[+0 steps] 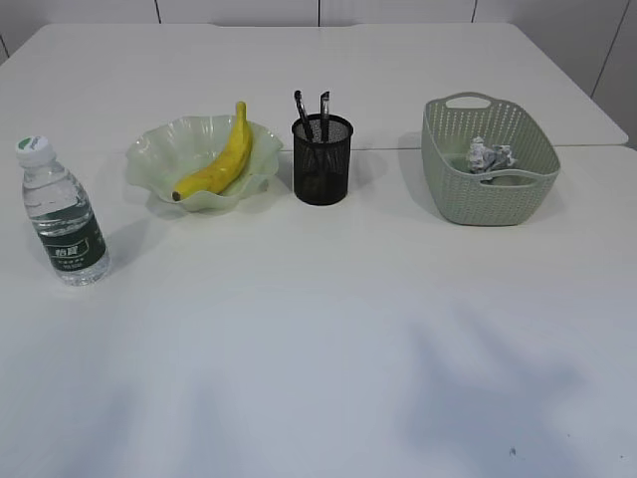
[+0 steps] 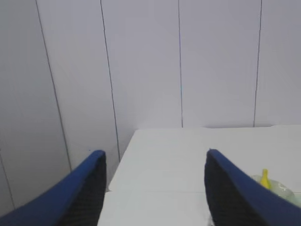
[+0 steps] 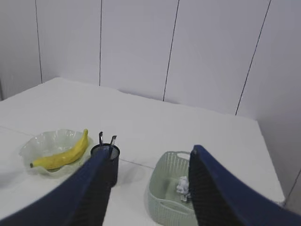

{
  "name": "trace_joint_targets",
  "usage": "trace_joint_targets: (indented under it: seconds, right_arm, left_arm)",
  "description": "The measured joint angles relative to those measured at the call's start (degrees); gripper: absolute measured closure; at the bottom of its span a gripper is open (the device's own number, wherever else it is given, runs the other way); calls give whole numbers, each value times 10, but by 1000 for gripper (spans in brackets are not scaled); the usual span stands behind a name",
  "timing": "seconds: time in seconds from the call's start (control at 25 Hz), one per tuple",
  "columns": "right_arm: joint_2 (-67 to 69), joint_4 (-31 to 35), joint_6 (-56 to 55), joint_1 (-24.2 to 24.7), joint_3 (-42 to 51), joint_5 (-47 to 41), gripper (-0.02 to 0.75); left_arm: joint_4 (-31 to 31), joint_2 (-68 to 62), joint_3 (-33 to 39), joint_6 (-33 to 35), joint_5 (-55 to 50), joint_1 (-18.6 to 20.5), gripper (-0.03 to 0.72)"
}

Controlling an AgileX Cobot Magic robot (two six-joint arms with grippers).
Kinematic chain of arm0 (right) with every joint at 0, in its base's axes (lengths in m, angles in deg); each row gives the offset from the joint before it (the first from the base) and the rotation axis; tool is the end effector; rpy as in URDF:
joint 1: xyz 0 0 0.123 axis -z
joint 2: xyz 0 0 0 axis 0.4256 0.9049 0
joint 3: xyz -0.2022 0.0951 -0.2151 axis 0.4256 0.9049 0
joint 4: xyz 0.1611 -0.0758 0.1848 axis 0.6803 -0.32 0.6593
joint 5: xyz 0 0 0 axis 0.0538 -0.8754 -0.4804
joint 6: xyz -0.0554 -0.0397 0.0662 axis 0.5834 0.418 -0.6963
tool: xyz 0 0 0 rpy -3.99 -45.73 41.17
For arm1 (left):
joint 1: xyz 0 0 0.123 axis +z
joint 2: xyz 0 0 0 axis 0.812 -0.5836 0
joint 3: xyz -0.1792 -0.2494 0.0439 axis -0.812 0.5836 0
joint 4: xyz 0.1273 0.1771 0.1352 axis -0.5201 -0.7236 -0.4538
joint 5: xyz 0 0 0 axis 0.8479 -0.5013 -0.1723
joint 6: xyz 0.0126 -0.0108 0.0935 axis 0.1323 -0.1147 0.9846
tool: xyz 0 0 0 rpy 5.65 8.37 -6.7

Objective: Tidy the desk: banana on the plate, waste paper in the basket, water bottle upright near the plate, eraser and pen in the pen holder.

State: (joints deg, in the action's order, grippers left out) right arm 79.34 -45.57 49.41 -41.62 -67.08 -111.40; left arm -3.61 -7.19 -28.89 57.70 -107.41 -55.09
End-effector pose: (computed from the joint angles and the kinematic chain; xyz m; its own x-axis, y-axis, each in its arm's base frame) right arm 0.0544 0.0106 0.4396 -0.0254 -0.1606 -0.9867 -0.2361 0.9601 -0.1501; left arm -0.0534 0.0172 0.4219 0.1086 0.0368 -0.9934 -0.1634 0.9864 0.0187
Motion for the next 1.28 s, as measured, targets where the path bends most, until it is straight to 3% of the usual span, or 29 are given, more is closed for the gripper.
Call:
trace_joint_targets:
  seconds: [0.2, 0.28, 0.44, 0.92, 1.28]
  right_arm:
    - [0, 0, -46, 0, 0, -15, 341]
    - [0, -1, -48, 0, 1, -38, 341]
    - [-1, -5, -51, 0, 6, -104, 340]
    - [-164, -32, -65, 0, 118, -67, 340]
    - [-270, -38, -70, 0, 157, -170, 340]
  left_arm:
    - [117, 0, 0, 104, -42, 0, 223]
    - [134, 4, 0, 120, -52, 0, 223]
    - [142, 27, 0, 129, -60, 0, 223]
    - [148, 78, 23, 130, -124, 0, 223]
    - [167, 78, 79, 130, -161, 0, 223]
